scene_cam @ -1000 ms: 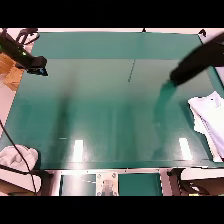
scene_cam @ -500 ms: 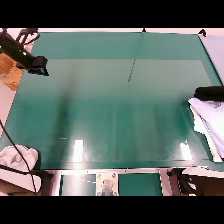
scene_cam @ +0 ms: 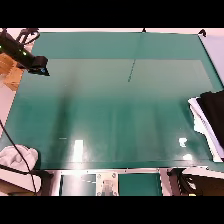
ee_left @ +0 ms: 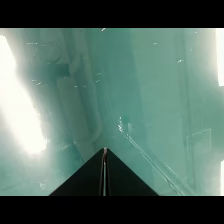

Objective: Fold the shirts.

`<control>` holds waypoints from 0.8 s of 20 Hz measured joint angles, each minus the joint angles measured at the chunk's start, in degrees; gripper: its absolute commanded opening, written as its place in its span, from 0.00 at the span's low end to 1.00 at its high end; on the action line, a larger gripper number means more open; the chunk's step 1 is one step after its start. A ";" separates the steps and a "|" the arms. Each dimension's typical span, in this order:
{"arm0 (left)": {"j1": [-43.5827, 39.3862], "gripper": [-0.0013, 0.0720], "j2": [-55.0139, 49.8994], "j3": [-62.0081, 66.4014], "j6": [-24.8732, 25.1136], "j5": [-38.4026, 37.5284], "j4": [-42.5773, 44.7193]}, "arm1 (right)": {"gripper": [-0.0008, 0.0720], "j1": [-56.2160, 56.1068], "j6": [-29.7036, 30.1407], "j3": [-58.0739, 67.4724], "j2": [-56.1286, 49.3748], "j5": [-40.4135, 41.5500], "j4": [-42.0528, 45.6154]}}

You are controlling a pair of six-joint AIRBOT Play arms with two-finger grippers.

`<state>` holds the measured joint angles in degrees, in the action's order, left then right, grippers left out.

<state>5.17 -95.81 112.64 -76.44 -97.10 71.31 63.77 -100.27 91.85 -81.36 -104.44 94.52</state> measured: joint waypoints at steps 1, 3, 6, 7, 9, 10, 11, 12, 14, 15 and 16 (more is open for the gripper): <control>0.00 0.05 0.00 0.00 0.00 0.00 -0.09 | 0.63 -0.02 -0.74 -1.20 -0.09 -0.22 1.09; 0.02 0.05 0.00 0.02 0.07 -0.02 -0.42 | 0.10 -0.83 -1.64 -2.27 -0.17 -0.17 1.38; -0.07 0.05 0.31 0.02 0.17 -0.76 -1.84 | 0.04 -5.07 -2.08 -2.58 -0.09 2.45 -2.78; -0.31 0.05 0.76 0.00 0.07 -0.92 -2.32 | 0.04 -7.63 -1.77 -2.64 0.11 3.89 -5.01; -1.31 0.05 2.84 -1.46 -0.26 -0.92 -2.93 | 0.03 -14.23 -0.35 -3.34 0.85 7.65 -9.44; -1.97 0.05 4.42 -3.32 -0.61 -0.63 -3.06 | 0.03 -18.36 0.72 -4.26 1.64 9.42 -11.37; -2.75 0.05 6.71 -6.49 -0.94 0.26 -3.15 | 0.03 -22.56 1.90 -5.73 2.73 10.82 -12.59; -3.58 0.05 9.22 -10.49 -1.31 1.20 -3.32 | 0.03 -26.86 2.86 -7.98 4.24 12.55 -13.62; -5.53 0.05 15.65 -21.40 -2.14 4.17 -3.45 | 0.03 -36.09 4.09 -15.43 8.96 16.59 -15.04; -6.58 0.05 19.39 -27.89 -2.73 5.90 -3.48 | 0.03 -40.83 4.55 -20.46 11.87 19.02 -15.61; -7.58 0.05 22.88 -33.88 -3.32 7.63 -3.50 | 0.03 -45.27 4.90 -25.73 14.84 21.29 -16.17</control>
<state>-2.42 -72.93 78.76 -79.77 -89.47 67.81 18.50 -95.37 66.13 -66.52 -83.15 78.35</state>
